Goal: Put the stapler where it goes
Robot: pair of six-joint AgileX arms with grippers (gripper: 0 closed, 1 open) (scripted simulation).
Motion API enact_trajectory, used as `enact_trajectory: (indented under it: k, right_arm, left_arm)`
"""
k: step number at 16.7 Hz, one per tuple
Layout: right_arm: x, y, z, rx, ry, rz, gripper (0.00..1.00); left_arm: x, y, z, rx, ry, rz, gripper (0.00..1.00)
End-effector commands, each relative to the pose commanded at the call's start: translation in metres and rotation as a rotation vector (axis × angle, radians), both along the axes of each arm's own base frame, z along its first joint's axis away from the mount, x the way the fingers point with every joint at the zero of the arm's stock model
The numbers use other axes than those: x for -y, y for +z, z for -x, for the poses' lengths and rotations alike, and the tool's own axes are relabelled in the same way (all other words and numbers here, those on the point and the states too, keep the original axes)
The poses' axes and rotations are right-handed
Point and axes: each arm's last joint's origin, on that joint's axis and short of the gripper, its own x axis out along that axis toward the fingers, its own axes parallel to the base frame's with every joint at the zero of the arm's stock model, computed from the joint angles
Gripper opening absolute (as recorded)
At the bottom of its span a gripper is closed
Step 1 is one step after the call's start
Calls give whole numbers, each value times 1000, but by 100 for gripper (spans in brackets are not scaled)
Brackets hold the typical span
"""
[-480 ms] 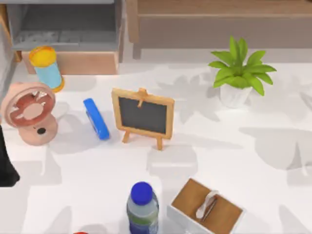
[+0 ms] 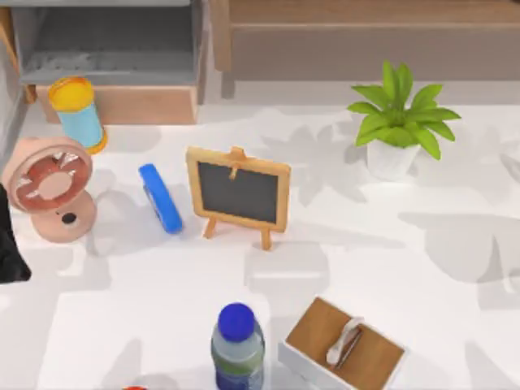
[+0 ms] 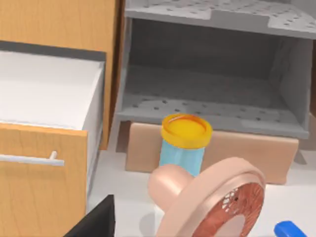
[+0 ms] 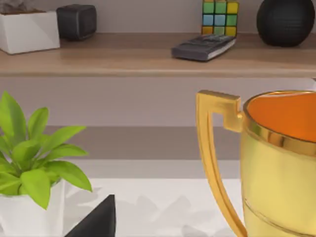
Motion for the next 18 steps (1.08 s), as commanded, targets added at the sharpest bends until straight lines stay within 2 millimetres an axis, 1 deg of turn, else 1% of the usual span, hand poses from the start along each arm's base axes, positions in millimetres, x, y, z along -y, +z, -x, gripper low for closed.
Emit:
enact_trajectory:
  k: [3, 5, 8, 10, 12, 14, 16, 18]
  right_arm:
    - [0, 0, 0, 0, 0, 0, 100]
    - [0, 0, 0, 0, 0, 0, 100]
    - [0, 0, 0, 0, 0, 0, 100]
    - [0, 0, 0, 0, 0, 0, 100]
    - [0, 0, 0, 0, 0, 0, 100]
    - [0, 0, 0, 0, 0, 0, 100]
    - [0, 0, 0, 0, 0, 0, 100]
    - [0, 0, 0, 0, 0, 0, 100]
  left_arm:
    - [6, 32, -19, -160, -32, 106, 100]
    - [14, 52, -42, -296, -48, 174, 100]
    - [34, 74, -88, -520, -52, 255, 100]
    - [52, 80, -124, -670, -40, 290, 100]
    - [74, 79, -160, -808, -16, 312, 100]
    - [98, 71, -193, -934, 20, 322, 100]
    - [120, 56, -222, -1048, 67, 322, 100]
    - [138, 35, -245, -1151, 124, 312, 100]
